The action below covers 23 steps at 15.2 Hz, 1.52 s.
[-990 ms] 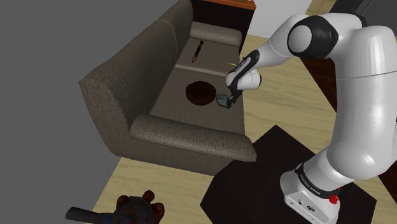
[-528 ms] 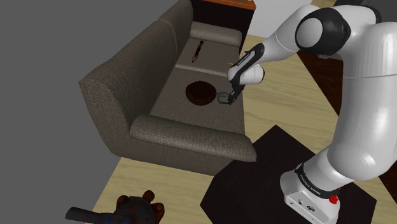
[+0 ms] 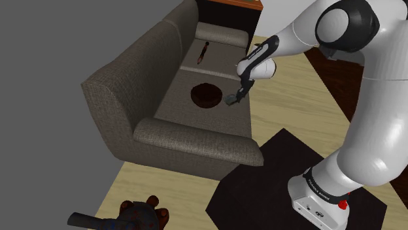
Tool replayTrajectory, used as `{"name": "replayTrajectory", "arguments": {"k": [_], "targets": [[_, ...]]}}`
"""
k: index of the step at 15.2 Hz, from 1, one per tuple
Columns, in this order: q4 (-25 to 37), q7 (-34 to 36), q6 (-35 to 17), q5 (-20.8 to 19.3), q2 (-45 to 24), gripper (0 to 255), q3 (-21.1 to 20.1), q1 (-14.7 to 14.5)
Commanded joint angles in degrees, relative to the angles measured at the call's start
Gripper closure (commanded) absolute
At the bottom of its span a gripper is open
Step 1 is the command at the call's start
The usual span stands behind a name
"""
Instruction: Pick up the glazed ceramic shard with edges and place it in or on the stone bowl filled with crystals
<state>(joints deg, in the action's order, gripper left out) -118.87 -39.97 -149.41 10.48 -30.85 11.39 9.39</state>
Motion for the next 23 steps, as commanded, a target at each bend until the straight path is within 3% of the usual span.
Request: {"name": "replayTrajectory", "arguments": {"k": [1,13,14,23], "targets": [[-0.30,0.23,1.02,-0.39,1.30,255,0.36,-0.25],[-1.08,1.76,6.61,-2.64,7.80,255,2.02,-1.55],[-1.08,1.76,6.61,-2.64,7.80,0,2.02,-1.55],[43.39,19.57,37.18,13.01,-20.99,0,0.46,11.21]]}}
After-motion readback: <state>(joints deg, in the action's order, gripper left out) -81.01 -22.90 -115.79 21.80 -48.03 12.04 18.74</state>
